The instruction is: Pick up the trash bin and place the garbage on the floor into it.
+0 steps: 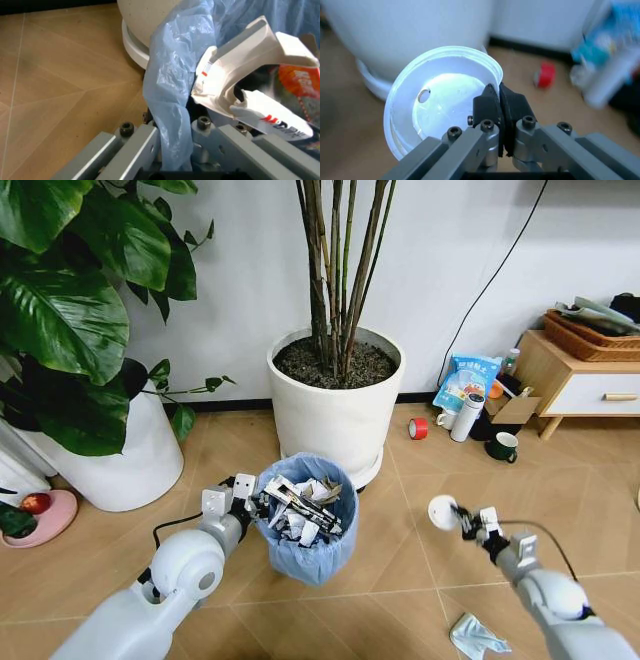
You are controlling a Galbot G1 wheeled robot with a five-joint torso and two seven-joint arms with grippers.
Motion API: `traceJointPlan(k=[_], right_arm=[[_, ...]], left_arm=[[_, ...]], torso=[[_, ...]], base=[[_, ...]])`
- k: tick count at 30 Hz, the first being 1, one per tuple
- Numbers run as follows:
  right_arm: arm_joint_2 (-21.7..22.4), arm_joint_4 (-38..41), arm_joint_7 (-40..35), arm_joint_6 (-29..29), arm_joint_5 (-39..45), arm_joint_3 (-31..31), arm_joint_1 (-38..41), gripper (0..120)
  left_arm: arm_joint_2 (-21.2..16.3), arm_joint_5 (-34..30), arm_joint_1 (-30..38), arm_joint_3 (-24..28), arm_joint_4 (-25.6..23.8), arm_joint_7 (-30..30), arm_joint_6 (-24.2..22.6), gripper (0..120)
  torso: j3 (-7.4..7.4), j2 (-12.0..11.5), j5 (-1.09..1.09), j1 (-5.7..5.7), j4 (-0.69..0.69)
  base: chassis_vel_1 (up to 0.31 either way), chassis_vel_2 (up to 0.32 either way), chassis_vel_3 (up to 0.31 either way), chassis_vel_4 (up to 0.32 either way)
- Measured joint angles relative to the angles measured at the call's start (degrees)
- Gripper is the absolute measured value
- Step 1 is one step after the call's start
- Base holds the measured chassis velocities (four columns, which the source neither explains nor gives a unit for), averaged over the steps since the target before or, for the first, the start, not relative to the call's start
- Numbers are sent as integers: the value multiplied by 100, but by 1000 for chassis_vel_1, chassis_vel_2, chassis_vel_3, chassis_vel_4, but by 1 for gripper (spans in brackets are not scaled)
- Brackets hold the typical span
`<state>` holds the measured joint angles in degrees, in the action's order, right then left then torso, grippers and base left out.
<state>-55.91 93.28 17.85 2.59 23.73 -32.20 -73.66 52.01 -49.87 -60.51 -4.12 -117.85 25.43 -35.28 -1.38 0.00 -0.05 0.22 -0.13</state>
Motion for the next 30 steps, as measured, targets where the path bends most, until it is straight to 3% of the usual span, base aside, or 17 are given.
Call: traceJointPlan(k=[3, 14, 30], right_arm=[[207, 825, -36, 288, 284, 64, 111, 0], [482, 2443, -288, 1152, 954, 496, 664, 0], [663, 2893, -331, 1350, 871, 1565, 778, 0]], left_arm=[[-10, -124, 161, 55, 85, -3, -34, 0], [93, -527, 740, 502, 283, 102, -128, 0], [258, -618, 1072, 765, 392, 204, -151, 0]], torso=[[0, 0, 1, 0, 0], [0, 0, 3, 0, 1], [0, 0, 2, 0, 0]], base=[[0, 0, 0, 0], [0, 0, 0, 0], [0, 0, 0, 0]])
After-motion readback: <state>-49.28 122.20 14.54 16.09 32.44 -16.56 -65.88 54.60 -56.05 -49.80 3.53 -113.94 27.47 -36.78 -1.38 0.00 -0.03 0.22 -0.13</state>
